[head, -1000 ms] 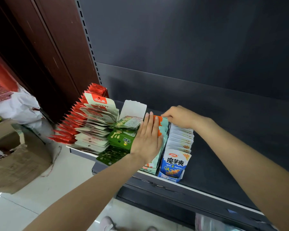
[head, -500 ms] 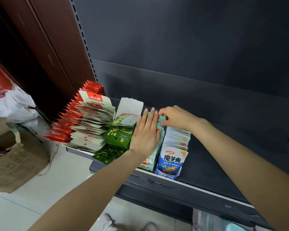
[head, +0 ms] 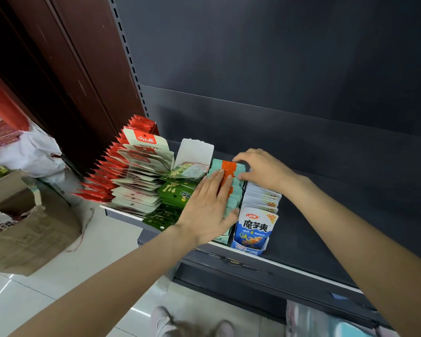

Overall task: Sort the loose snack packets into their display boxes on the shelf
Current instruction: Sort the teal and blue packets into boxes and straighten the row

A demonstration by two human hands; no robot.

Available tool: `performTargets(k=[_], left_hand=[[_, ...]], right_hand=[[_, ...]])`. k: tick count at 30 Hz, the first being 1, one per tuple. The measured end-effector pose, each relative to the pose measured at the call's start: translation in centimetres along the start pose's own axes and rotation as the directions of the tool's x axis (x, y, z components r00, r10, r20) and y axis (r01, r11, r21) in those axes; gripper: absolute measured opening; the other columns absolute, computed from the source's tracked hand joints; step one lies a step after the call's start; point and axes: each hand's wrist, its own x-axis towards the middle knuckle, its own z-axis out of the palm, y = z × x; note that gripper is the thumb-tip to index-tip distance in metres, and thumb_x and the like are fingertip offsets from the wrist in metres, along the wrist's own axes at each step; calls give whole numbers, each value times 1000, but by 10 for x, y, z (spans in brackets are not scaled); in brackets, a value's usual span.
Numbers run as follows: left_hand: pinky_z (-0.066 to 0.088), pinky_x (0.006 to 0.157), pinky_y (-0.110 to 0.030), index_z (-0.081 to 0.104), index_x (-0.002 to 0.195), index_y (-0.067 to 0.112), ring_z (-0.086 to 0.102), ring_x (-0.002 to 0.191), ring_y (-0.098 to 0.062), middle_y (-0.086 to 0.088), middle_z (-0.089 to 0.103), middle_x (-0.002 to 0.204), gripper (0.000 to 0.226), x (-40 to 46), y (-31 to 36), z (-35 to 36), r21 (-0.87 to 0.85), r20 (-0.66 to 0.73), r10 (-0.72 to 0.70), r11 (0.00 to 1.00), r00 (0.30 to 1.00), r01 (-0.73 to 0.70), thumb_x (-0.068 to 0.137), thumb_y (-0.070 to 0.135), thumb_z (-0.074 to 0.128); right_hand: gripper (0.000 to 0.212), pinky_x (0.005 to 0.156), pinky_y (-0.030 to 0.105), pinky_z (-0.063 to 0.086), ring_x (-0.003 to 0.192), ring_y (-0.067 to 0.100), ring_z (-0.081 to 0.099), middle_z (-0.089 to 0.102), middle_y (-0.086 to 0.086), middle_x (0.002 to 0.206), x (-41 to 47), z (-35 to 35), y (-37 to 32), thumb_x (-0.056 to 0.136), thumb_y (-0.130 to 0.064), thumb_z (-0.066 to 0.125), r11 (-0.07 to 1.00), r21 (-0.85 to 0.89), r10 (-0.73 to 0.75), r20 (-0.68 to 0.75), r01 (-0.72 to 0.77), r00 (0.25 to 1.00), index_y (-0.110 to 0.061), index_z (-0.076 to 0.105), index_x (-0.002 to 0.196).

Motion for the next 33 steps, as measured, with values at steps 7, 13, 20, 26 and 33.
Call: performTargets(k=[7, 13, 20, 26, 33], left_hand=[[-1, 117, -34, -15, 147, 6, -17, 144, -25, -13, -19, 156, 99, -2, 8, -17, -99, 173, -99, 988, 980, 117, 86, 44, 53], [30, 112, -38, 20, 144, 4, 30, 136, -29, -12, 22, 148, 69, 21, 21, -26, -569, 135, -380, 726, 915, 386, 85, 5, 55], [57, 76, -37, 51, 113, 11, 63, 93, -20, -6, 63, 106, 26, 36, 13, -36, -766, 149, -557, 458, 817, 451, 89, 2, 45], [49, 65, -24, 46, 122, 8, 55, 85, -14, -1, 57, 107, 27, 37, 9, -44, -751, 177, -556, 457, 812, 477, 95, 5, 42], [47, 56, -20, 47, 119, 11, 59, 79, -12, -5, 61, 105, 26, 42, 14, -46, -728, 218, -514, 481, 830, 489, 94, 7, 45]], right_hand=[[25, 73, 33, 50, 91, 18, 62, 67, 0, 102, -25, 2, -5, 95, -13, 45, 997, 9, 81, -232, -81, 969, -17, 68, 105], [25, 70, 36, 51, 85, 24, 64, 69, 4, 97, -22, 11, -15, 90, -9, 46, 982, -17, 183, -146, -188, 972, -15, 70, 95], [30, 63, 37, 50, 67, 26, 59, 59, 5, 74, -15, 15, -22, 91, -9, 46, 965, 68, 260, -135, -253, 956, -13, 45, 61], [33, 47, 28, 30, 55, 22, 41, 39, 0, 59, -18, 8, -21, 86, -4, 44, 954, 63, 298, -179, -291, 938, -16, 35, 58], [16, 66, 36, 52, 75, 25, 62, 65, 6, 87, -18, 12, -32, 91, -13, 49, 955, 73, 296, -154, -288, 943, -10, 62, 81]])
